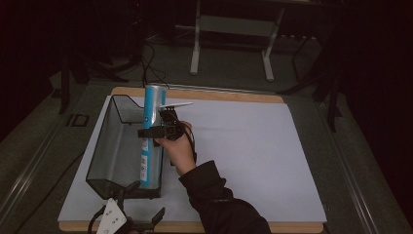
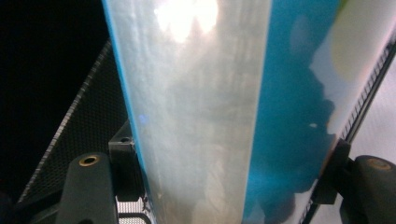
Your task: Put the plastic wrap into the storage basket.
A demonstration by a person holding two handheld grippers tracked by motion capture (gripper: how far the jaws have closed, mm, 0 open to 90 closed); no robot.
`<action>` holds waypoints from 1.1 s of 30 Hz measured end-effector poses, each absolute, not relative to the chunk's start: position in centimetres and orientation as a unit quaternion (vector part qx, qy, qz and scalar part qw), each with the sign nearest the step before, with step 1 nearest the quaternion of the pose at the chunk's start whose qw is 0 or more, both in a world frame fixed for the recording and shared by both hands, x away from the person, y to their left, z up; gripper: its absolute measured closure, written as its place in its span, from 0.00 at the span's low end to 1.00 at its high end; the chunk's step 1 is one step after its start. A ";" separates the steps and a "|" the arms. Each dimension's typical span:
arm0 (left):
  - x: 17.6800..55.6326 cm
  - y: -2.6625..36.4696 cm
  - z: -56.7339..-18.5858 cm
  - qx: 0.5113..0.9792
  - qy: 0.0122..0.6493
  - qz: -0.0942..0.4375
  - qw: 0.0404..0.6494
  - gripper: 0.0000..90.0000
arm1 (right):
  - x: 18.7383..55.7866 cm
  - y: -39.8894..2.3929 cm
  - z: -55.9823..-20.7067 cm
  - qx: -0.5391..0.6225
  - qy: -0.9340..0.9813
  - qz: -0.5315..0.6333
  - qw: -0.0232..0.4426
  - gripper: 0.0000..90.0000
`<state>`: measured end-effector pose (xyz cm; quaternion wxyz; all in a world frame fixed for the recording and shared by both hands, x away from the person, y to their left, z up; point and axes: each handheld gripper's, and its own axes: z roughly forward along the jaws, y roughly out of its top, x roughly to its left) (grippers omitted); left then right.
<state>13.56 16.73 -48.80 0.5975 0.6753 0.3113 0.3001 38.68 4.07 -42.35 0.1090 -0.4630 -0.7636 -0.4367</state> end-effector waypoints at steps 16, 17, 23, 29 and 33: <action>13.4 16.8 -48.8 0.675 0.309 0.299 0.599 0.01 | 38.1 6.5 -45.3 -0.523 -0.722 -0.452 0.038 0.35; 13.4 16.8 -48.8 0.675 0.309 0.299 0.599 0.01 | 38.1 6.6 -45.4 -0.529 -0.720 -0.449 0.031 0.35; 13.4 16.9 -48.8 0.676 0.309 0.298 0.600 0.01 | 38.9 6.9 -46.5 -0.553 -0.707 -0.440 0.025 0.34; 13.5 16.8 -48.9 0.678 0.308 0.292 0.600 0.01 | 39.5 8.0 -47.6 -0.547 -0.733 -0.405 -0.011 0.32; 13.4 16.8 -48.9 0.678 0.308 0.292 0.600 0.01 | 39.3 8.6 -48.1 -0.543 -0.737 -0.402 -0.032 0.32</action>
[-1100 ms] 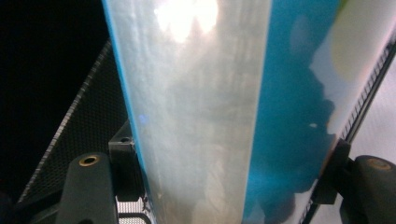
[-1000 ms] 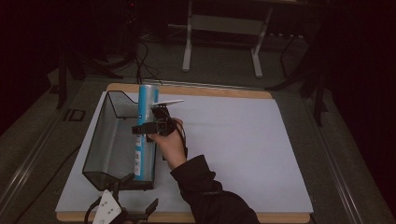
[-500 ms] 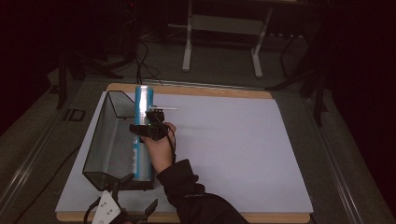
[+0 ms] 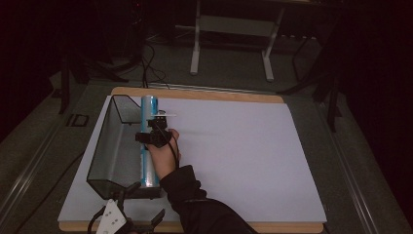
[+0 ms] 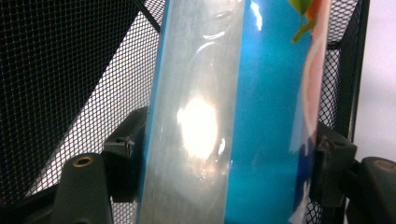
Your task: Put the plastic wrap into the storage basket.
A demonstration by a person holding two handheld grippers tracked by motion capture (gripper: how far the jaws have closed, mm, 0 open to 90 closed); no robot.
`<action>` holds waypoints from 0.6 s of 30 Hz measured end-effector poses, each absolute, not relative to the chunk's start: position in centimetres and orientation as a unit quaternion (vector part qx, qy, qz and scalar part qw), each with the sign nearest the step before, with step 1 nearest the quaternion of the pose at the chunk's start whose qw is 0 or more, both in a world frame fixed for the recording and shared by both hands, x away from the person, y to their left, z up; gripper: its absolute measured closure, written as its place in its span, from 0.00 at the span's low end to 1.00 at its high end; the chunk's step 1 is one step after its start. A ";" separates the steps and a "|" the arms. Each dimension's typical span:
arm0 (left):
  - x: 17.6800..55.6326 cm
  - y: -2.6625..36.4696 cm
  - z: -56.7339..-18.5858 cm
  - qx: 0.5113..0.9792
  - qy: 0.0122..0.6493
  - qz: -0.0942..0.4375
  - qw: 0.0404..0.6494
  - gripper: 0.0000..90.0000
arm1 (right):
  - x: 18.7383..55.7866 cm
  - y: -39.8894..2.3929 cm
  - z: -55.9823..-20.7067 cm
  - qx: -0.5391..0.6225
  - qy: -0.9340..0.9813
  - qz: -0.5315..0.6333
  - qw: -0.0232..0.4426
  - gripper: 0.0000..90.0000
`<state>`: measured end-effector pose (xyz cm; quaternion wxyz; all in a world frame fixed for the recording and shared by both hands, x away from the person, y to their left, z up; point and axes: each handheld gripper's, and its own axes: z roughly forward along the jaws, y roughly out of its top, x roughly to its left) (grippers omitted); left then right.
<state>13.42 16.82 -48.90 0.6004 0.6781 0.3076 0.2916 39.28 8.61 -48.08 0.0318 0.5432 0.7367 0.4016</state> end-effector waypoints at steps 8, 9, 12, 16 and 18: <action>13.4 16.8 -48.9 0.679 0.307 0.290 0.601 0.01 | 39.3 8.7 -48.2 0.516 0.747 0.416 0.051 0.19; 13.4 16.8 -48.9 0.678 0.307 0.291 0.601 0.01 | 39.3 8.7 -48.1 0.506 0.749 0.425 0.053 0.13; 13.5 16.8 -48.9 0.678 0.309 0.291 0.600 0.01 | 39.1 8.8 -47.5 0.476 0.769 0.415 0.094 0.13; 13.5 16.8 -48.9 0.679 0.308 0.291 0.600 0.01 | 39.4 7.9 -46.9 0.463 0.777 0.412 0.110 0.13; 13.5 16.8 -48.9 0.679 0.308 0.291 0.600 0.01 | 39.4 7.4 -46.6 0.456 0.777 0.417 0.115 0.13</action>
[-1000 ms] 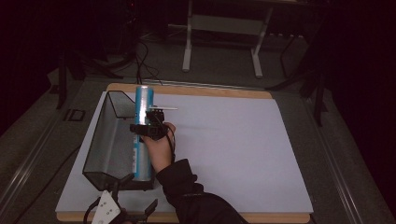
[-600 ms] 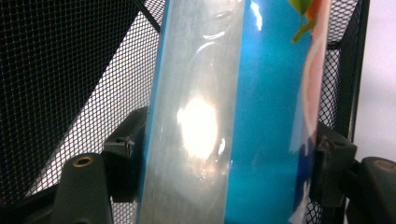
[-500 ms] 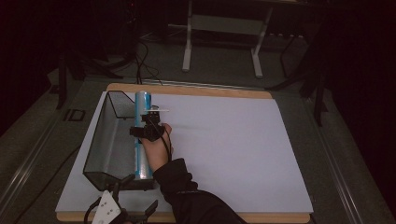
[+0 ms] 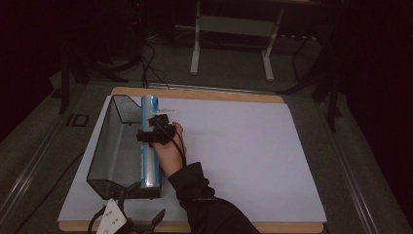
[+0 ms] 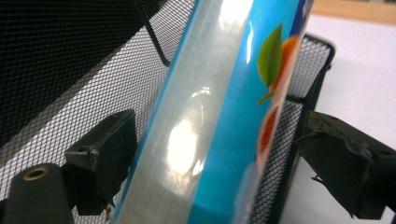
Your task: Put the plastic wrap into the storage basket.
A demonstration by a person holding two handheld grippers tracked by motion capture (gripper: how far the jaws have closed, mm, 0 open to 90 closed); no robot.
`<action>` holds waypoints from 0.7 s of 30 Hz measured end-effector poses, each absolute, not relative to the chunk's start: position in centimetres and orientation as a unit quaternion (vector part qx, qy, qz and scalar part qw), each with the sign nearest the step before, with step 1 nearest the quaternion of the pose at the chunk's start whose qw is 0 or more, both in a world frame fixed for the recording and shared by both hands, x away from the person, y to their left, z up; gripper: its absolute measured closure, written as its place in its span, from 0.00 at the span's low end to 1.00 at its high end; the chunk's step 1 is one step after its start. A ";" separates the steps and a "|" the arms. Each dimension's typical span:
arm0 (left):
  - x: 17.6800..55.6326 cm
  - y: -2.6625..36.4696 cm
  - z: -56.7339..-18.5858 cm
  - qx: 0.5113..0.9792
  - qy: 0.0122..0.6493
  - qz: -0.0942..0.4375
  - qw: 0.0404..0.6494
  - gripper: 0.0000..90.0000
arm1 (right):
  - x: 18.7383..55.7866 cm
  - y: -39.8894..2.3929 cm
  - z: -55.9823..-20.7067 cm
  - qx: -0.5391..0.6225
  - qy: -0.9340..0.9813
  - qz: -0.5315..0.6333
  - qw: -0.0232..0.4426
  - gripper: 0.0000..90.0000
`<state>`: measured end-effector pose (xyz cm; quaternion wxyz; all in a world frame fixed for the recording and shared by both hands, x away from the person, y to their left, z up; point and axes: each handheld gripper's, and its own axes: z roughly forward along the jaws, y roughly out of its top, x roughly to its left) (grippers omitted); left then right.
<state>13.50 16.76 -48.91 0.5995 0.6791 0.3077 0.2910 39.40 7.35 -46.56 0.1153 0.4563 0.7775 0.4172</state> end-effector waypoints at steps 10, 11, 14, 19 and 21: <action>13.6 16.5 -49.0 0.682 0.309 0.291 0.596 0.01 | 38.9 4.2 -44.0 0.424 0.776 0.446 0.140 0.13; 13.6 16.5 -49.0 0.682 0.309 0.291 0.595 0.01 | 38.9 3.7 -43.7 0.423 0.774 0.450 0.140 0.13; 13.6 16.5 -49.0 0.683 0.310 0.290 0.595 0.01 | 38.8 2.5 -43.1 0.419 0.770 0.457 0.148 0.13; 13.6 16.4 -49.0 0.682 0.310 0.291 0.595 0.01 | 38.6 0.2 -42.3 0.412 0.768 0.465 0.156 0.13; 13.6 16.4 -49.0 0.683 0.311 0.290 0.594 0.01 | 38.7 -0.8 -42.1 0.403 0.776 0.458 0.157 0.13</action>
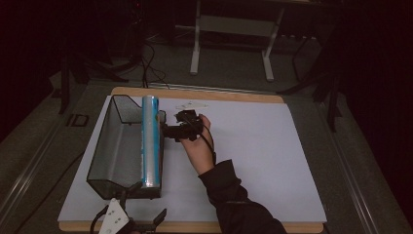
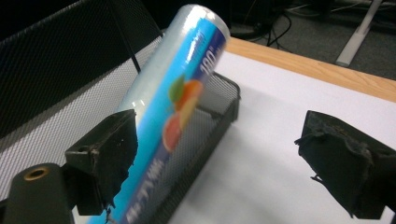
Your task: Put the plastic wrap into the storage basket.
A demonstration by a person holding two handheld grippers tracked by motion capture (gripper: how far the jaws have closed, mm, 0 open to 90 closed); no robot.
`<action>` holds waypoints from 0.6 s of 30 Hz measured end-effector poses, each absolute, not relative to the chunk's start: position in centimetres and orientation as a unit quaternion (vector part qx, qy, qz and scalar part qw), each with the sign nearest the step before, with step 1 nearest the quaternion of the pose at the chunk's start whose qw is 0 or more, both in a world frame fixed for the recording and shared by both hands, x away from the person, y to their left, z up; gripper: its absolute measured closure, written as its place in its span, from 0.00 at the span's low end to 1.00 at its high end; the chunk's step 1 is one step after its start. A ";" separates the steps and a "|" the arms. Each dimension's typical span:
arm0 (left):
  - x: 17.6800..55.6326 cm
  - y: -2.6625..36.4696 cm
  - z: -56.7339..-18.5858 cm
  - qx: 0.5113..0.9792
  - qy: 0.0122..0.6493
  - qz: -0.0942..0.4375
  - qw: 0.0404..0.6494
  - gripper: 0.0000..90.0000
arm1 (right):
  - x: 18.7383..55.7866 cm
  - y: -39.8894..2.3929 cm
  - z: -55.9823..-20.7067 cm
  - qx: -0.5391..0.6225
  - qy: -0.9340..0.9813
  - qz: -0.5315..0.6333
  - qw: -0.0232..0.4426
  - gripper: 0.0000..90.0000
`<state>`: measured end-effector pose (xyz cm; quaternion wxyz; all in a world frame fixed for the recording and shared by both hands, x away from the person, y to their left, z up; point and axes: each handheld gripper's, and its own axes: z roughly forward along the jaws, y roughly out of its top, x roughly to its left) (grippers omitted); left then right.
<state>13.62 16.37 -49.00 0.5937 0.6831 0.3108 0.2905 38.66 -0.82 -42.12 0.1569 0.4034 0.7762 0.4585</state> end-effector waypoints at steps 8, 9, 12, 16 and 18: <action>13.6 16.2 -49.0 0.685 0.309 0.290 0.592 0.01 | 37.8 -4.4 -42.2 0.395 0.778 0.465 0.148 0.13; 13.7 16.1 -49.0 0.685 0.310 0.289 0.592 0.01 | 37.5 -4.7 -42.3 0.393 0.779 0.466 0.149 0.13; 13.7 16.1 -49.0 0.686 0.309 0.290 0.592 0.01 | 36.7 -5.5 -42.8 0.386 0.781 0.466 0.155 0.13; 13.6 16.1 -49.0 0.685 0.309 0.290 0.592 0.01 | 35.4 -6.5 -43.4 0.371 0.782 0.474 0.162 0.13; 13.6 16.1 -49.0 0.685 0.310 0.289 0.592 0.01 | 34.9 -7.1 -43.7 0.364 0.782 0.477 0.167 0.13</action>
